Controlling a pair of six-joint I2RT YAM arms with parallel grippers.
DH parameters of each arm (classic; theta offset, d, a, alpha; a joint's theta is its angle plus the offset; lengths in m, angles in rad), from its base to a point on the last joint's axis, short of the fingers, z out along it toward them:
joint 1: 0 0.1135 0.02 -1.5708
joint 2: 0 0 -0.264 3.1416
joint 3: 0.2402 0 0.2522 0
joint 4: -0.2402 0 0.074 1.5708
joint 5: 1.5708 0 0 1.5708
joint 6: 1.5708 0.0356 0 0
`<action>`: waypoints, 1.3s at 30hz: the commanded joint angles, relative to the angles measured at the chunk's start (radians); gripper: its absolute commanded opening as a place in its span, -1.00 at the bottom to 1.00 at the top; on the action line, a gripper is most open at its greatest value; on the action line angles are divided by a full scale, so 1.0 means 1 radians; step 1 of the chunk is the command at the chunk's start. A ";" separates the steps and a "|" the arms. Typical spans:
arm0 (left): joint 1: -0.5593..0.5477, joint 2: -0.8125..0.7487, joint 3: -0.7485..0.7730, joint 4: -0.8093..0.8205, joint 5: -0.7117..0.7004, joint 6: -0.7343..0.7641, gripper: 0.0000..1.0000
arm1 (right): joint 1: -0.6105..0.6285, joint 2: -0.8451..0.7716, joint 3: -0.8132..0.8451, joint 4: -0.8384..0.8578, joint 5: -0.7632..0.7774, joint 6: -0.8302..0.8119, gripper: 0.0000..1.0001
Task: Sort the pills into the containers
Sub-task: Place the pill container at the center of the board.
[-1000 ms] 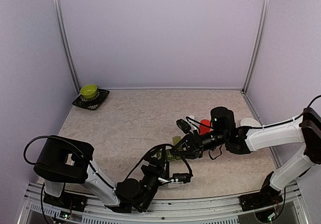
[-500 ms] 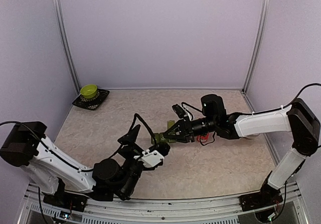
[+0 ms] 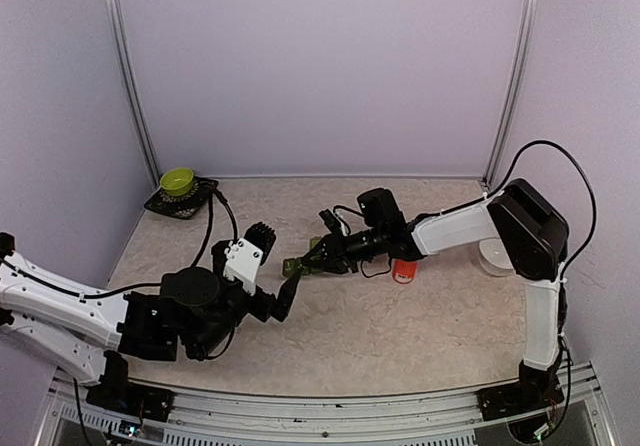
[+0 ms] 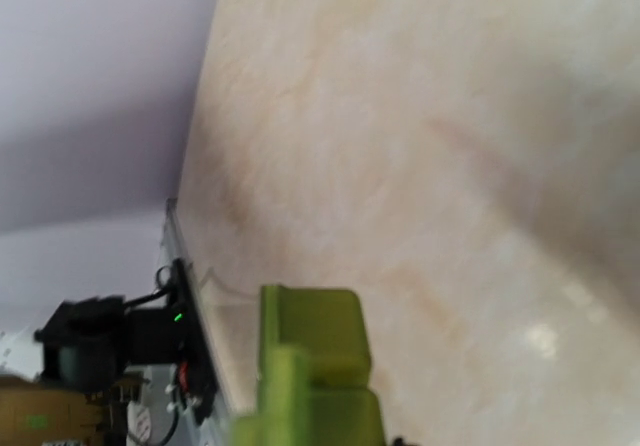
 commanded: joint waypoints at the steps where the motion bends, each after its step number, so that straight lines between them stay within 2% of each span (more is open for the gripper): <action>1: 0.043 -0.025 0.044 -0.223 0.063 -0.223 0.98 | -0.022 0.070 0.078 -0.047 0.037 0.014 -0.71; 7: 0.071 -0.029 0.076 -0.291 0.078 -0.289 0.98 | -0.032 0.102 0.123 -0.149 0.089 -0.017 -0.66; 14: 0.097 -0.021 0.063 -0.282 0.105 -0.322 0.98 | -0.020 0.075 0.010 -0.066 0.110 0.021 -0.63; 20: 0.100 -0.010 0.080 -0.301 0.110 -0.340 0.98 | -0.004 0.074 -0.017 -0.043 0.109 0.039 -0.58; 22: 0.100 -0.013 0.075 -0.299 0.112 -0.346 0.98 | -0.001 0.074 -0.016 -0.050 0.111 0.035 -0.44; 25: 0.101 -0.014 0.073 -0.305 0.117 -0.358 0.98 | -0.001 0.071 -0.014 -0.082 0.124 0.018 -0.12; 28: 0.100 -0.016 0.069 -0.306 0.120 -0.367 0.98 | -0.001 0.069 0.000 -0.117 0.133 -0.007 0.07; 39: 0.101 -0.022 0.064 -0.308 0.114 -0.376 0.98 | 0.003 0.011 0.044 -0.310 0.221 -0.112 0.40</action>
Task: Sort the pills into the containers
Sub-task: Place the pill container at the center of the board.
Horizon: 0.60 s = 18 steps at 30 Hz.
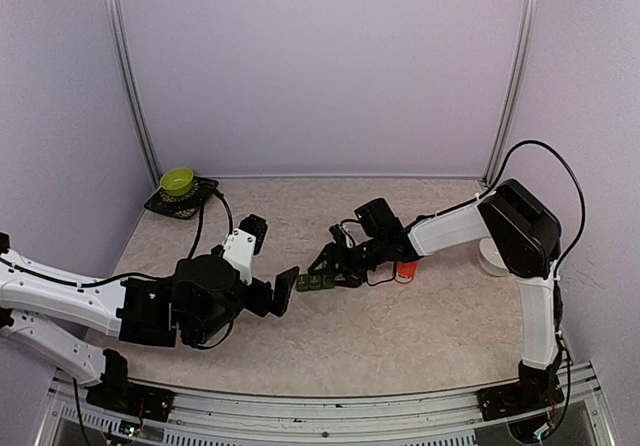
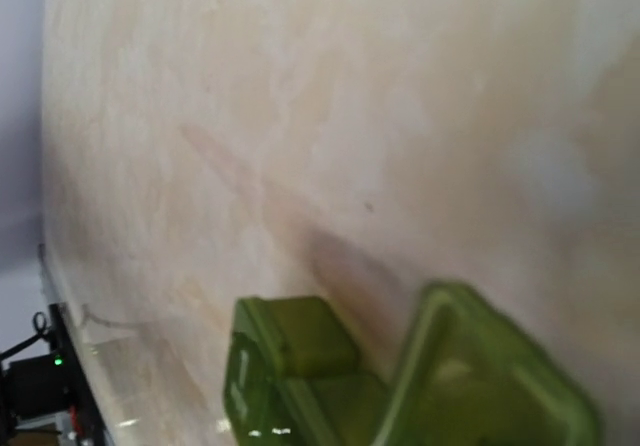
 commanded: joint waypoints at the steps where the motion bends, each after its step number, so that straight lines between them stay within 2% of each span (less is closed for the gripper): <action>1: 0.005 -0.011 0.013 -0.009 0.004 -0.007 0.98 | 0.012 -0.064 0.012 -0.144 0.075 -0.072 0.42; 8: 0.006 0.003 0.016 0.006 -0.005 0.006 0.98 | 0.027 -0.108 0.005 -0.223 0.128 -0.122 0.57; 18: 0.008 0.039 0.048 0.011 -0.008 0.016 0.98 | 0.041 -0.177 0.051 -0.364 0.241 -0.222 0.96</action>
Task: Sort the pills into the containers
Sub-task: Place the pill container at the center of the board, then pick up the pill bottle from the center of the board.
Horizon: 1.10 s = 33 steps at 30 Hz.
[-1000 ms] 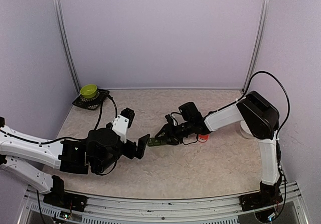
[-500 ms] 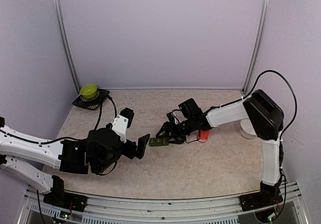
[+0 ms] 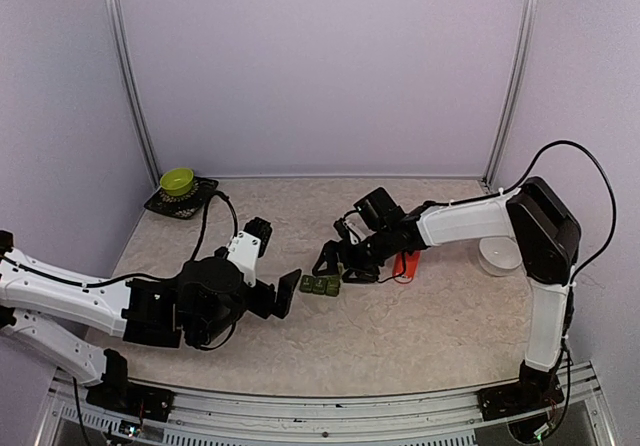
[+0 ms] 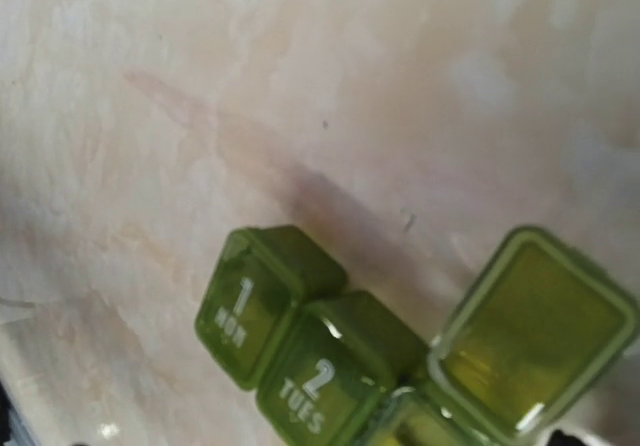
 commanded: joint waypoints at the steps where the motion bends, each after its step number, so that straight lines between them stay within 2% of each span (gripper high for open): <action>1: 0.008 0.021 0.050 0.011 -0.009 0.014 0.98 | 0.008 -0.057 0.035 -0.086 0.072 -0.067 0.99; 6: 0.019 0.049 0.108 -0.022 0.001 0.021 0.98 | 0.020 -0.135 0.059 -0.115 0.083 -0.156 1.00; 11: 0.045 0.105 0.214 -0.080 0.071 0.034 0.98 | 0.027 -0.309 0.026 -0.102 0.139 -0.259 1.00; 20: 0.085 0.264 0.455 -0.137 0.166 0.134 0.98 | 0.015 -0.629 -0.249 0.007 0.344 -0.397 1.00; 25: 0.143 0.410 0.622 -0.182 0.335 0.145 0.98 | -0.016 -0.817 -0.429 0.077 0.437 -0.361 1.00; 30: 0.155 0.605 0.858 -0.284 0.406 0.199 0.98 | -0.064 -0.997 -0.539 0.014 0.626 -0.262 1.00; 33: 0.161 0.712 0.976 -0.328 0.479 0.210 0.98 | -0.091 -1.083 -0.587 -0.032 0.683 -0.209 1.00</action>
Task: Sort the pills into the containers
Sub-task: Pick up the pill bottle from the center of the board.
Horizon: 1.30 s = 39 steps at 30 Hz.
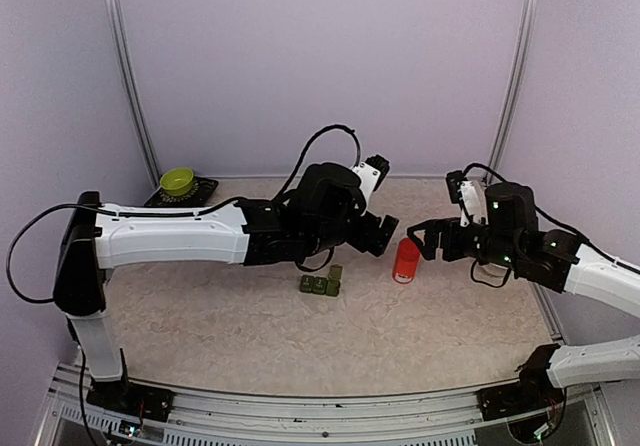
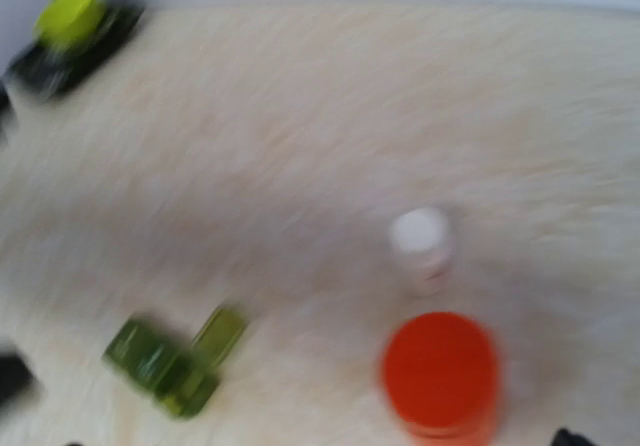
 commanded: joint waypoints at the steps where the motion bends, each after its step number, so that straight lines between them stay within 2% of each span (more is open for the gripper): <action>1: 0.007 0.138 0.165 -0.108 0.145 0.045 0.98 | -0.042 -0.125 -0.061 -0.055 0.158 0.100 1.00; 7: 0.018 0.314 0.342 -0.142 0.266 0.033 0.98 | -0.085 -0.157 -0.113 -0.123 0.167 0.171 1.00; 13: 0.039 0.437 0.454 -0.139 0.301 0.027 0.98 | -0.137 -0.165 -0.134 -0.150 0.131 0.214 1.00; 20: 0.079 0.515 0.506 -0.105 0.353 0.009 0.97 | -0.204 -0.216 -0.157 -0.161 0.078 0.229 1.00; 28: 0.092 0.561 0.513 -0.077 0.398 0.011 0.91 | -0.213 -0.224 -0.151 -0.175 0.077 0.226 1.00; 39: 0.092 0.576 0.511 -0.077 0.380 0.016 0.83 | -0.218 -0.211 -0.154 -0.164 0.066 0.225 1.00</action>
